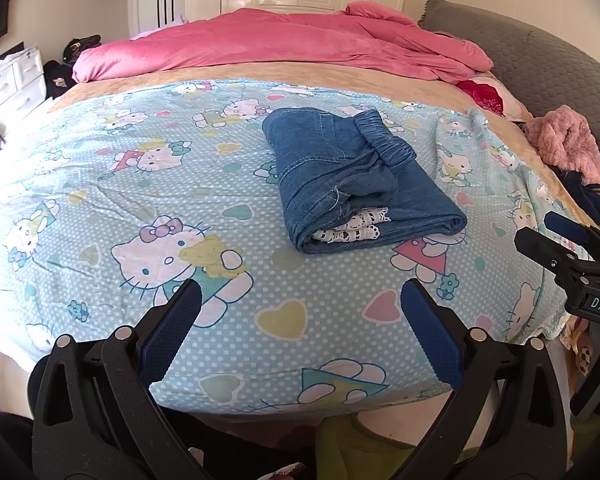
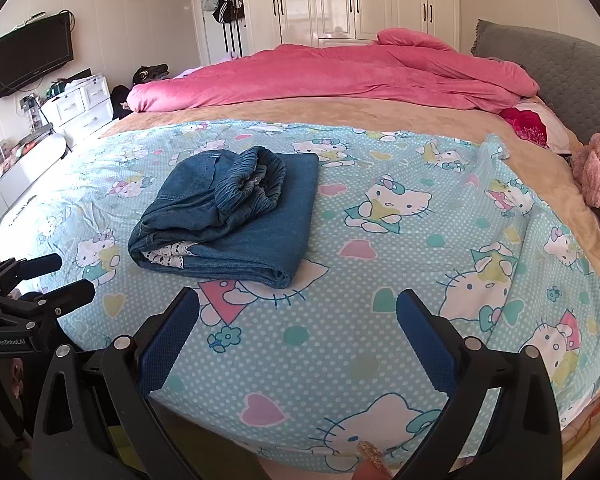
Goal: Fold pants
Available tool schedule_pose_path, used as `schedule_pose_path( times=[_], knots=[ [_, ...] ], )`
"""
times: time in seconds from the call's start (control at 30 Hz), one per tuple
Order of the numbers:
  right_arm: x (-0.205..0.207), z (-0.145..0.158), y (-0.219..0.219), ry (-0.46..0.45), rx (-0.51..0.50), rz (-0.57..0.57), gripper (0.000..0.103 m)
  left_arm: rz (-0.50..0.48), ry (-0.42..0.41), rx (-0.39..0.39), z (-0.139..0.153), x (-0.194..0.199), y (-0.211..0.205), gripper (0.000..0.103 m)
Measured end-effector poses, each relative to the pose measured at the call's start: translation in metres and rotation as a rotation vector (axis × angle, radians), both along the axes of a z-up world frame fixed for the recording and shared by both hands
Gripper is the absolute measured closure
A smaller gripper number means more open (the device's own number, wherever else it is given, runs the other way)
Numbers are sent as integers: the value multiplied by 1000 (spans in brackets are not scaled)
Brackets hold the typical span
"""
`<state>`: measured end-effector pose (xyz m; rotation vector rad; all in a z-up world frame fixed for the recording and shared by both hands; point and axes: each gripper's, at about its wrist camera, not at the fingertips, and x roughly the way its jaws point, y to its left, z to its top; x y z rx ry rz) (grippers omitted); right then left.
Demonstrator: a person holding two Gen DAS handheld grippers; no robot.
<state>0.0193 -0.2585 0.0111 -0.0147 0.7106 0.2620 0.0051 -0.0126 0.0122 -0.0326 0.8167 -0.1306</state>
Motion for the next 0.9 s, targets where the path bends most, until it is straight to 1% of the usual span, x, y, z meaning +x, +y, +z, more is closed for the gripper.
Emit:
schedule_pose_path(
  times=[0.3, 0.9],
  knots=[
    [-1, -1, 0, 4, -1, 2, 5, -1, -3, -14, 3, 0, 2, 9],
    [-2, -3, 0, 9, -7, 0, 5, 5, -1, -12, 4, -1, 3, 9]
  ],
)
